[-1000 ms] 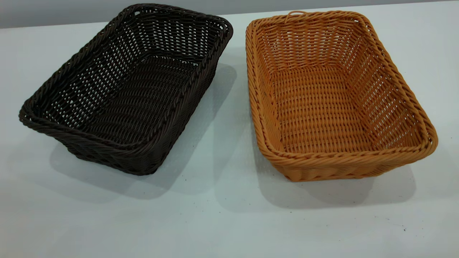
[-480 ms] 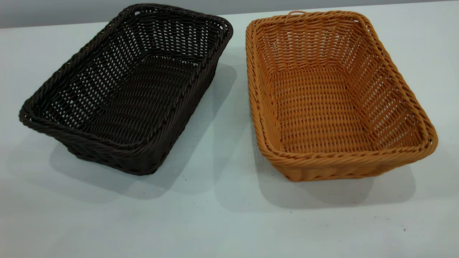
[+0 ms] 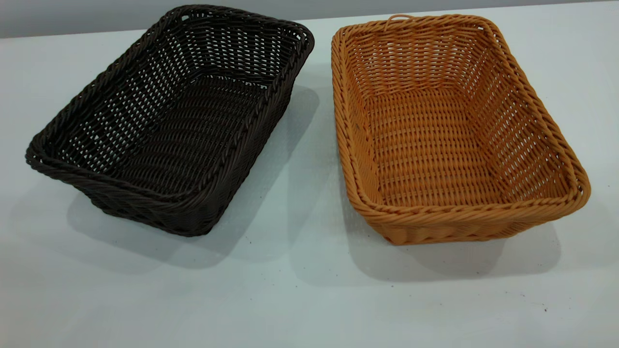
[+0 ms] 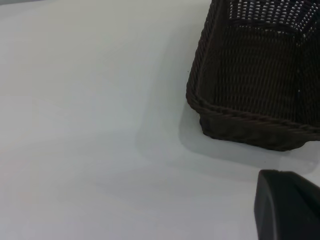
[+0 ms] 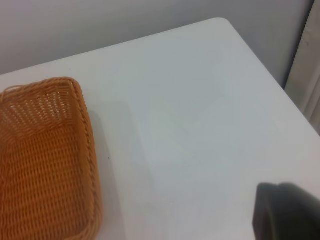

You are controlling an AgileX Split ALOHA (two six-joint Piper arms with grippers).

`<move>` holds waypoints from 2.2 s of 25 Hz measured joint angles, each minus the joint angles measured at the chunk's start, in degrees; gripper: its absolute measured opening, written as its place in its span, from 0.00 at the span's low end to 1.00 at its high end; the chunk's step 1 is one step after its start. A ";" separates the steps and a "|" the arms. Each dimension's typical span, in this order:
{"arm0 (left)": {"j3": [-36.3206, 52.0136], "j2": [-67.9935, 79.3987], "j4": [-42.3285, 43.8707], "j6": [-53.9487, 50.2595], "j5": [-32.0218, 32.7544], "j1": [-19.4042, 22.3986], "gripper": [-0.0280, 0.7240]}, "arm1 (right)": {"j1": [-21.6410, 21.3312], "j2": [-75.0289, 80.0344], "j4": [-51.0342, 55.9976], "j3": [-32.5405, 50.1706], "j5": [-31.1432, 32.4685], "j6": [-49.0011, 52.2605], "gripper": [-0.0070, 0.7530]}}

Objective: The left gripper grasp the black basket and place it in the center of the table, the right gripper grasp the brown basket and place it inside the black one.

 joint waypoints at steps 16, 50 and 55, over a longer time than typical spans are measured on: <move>-0.38 0.00 -2.61 -0.04 -0.80 0.00 0.04 | 0.00 0.00 2.25 0.00 -0.32 0.00 0.01; -22.68 53.44 -30.26 40.55 -19.05 -1.55 0.67 | 2.30 43.25 53.41 -6.24 -2.90 0.71 0.58; -22.62 54.74 -30.26 40.55 -22.36 -1.55 0.67 | 2.30 48.53 55.82 -4.76 -6.11 11.66 0.58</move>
